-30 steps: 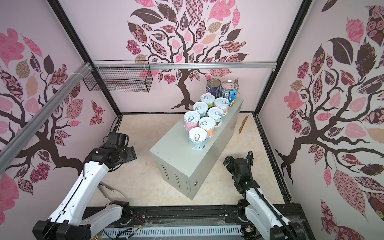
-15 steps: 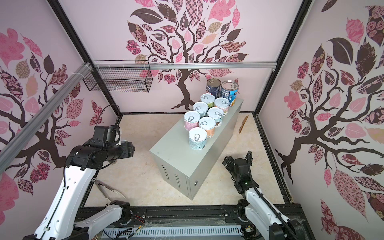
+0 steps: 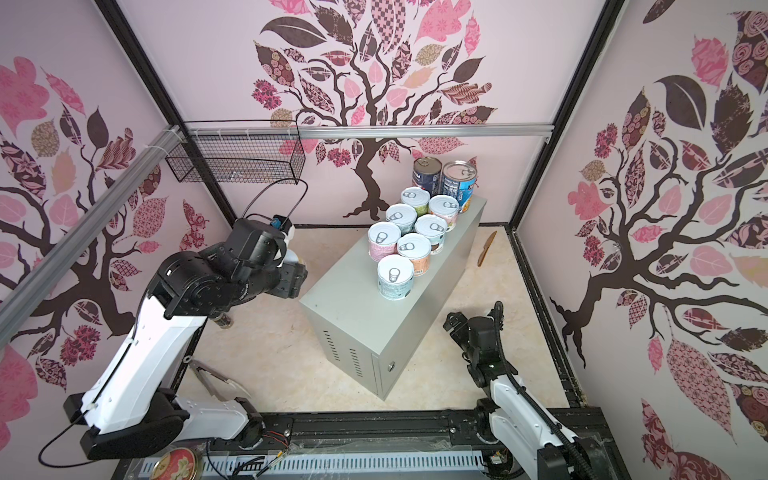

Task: Place and organize the canned foods onto the counter
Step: 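Carry the yellow can over the box top and set it before the cans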

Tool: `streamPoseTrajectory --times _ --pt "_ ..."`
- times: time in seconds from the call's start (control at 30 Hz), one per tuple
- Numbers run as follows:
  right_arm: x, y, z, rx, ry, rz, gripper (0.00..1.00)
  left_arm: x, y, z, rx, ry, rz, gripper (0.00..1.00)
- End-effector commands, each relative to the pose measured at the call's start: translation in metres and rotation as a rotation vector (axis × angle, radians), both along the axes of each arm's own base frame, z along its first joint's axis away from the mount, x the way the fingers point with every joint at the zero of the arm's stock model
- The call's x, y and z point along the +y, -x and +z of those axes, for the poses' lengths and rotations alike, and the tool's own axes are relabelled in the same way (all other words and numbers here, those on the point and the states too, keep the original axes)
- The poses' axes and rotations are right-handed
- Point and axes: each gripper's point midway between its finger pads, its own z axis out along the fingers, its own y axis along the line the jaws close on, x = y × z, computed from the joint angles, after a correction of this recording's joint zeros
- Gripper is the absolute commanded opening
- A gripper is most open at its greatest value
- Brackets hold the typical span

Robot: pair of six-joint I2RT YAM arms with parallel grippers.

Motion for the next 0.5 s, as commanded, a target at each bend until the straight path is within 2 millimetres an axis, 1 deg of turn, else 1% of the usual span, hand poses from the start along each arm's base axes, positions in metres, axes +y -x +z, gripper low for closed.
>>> streamPoseTrajectory --times 0.0,0.1,0.17,0.27,0.33,0.47 --pt "0.002 0.001 -0.003 0.004 0.001 0.013 1.0 0.01 0.001 0.034 -0.095 -0.025 0.02 0.54" --pt "0.003 0.001 -0.004 0.004 -0.002 0.015 1.0 0.003 0.002 0.043 -0.101 -0.007 -0.019 0.54" --pt "0.003 0.001 -0.004 0.006 -0.003 0.017 1.0 -0.003 0.002 0.048 -0.124 -0.031 -0.037 0.54" --pt "0.004 0.001 -0.006 0.009 -0.004 0.019 1.0 -0.018 0.004 0.044 -0.114 -0.056 -0.076 0.54" --pt "0.004 0.001 -0.006 0.01 -0.005 0.021 1.0 -0.028 0.005 0.042 -0.098 -0.038 -0.104 0.54" --pt "0.004 0.002 -0.007 0.012 -0.006 0.022 1.0 -0.051 0.006 0.043 -0.091 -0.011 -0.163 0.54"
